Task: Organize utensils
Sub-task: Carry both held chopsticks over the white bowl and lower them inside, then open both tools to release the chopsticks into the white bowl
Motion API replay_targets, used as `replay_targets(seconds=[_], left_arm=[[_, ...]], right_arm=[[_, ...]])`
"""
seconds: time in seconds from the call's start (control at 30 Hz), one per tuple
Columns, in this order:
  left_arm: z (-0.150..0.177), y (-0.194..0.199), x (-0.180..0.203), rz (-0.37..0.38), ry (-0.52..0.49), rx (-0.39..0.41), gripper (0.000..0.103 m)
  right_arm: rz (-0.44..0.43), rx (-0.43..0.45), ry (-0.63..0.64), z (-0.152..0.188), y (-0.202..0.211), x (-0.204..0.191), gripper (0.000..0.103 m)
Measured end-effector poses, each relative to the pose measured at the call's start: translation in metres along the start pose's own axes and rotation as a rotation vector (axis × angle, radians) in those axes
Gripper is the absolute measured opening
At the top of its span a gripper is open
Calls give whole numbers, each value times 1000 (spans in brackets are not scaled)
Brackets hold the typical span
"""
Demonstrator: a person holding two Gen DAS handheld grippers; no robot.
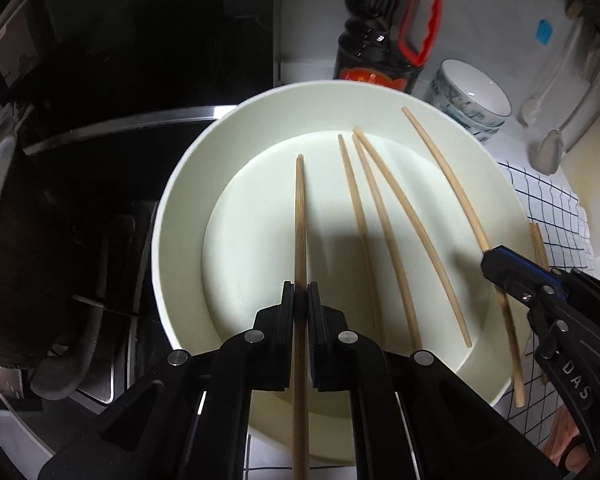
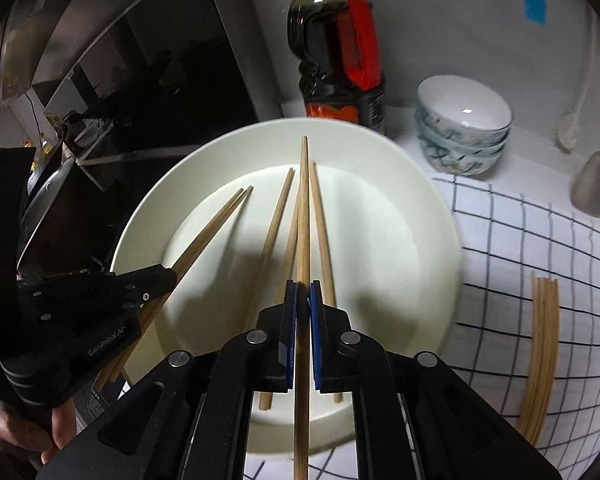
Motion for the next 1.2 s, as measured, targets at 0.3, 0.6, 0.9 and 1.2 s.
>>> replay_targets(seconds=[0.3,0.6,0.9,1.2], left_arm=[[-8,-17,2,-7,8,-14,7],[-4,-47,-1,-2,46,-91,7],[-32,-8,-19,-42,77,47,82],[-36,21,-37,-29,132,57,87]], right_arm=[[-40,-69,-15,4,-34,1,6],[-12,-64,-19,-6,-41,7,6],[62,-24,-3,-12,-19,19,29],[72,0,-46,1,6,24,37]])
Point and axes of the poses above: each gripper's, at about its wrist camera, not at the fingertips, and y roughly against the way its jaws point, x to its right, z to its underside, the point moved 9 cm from there along -y, roughly the way its jaws point, and after that the axes turned 15 degrees about y, right-handed, at the moved point
